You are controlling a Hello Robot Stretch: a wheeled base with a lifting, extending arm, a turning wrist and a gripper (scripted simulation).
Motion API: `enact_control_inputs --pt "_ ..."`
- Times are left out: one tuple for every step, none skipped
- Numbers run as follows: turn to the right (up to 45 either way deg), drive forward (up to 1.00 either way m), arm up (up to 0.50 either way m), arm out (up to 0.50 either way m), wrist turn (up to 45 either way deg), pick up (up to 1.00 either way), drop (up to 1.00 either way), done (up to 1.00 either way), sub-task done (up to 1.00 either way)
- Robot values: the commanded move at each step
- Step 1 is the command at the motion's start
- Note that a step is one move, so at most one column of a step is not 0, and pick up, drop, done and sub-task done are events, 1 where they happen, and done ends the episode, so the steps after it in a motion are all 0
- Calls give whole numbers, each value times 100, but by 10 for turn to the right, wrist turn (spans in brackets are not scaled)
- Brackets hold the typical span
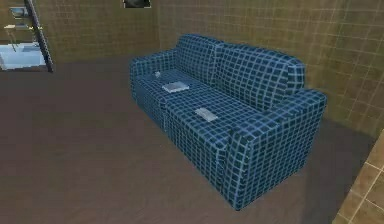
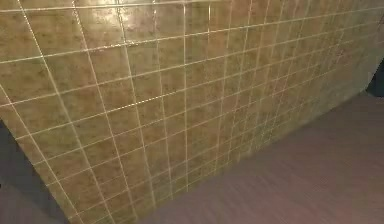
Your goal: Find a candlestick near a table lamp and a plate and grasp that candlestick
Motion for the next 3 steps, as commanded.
enact_control_inputs --pt "-420 0 0 0 0 0 0 0 0" --pt "0 35 0 0 0 0 0 0 0" --pt "-30 0 0 0 0 0 0 0 0"
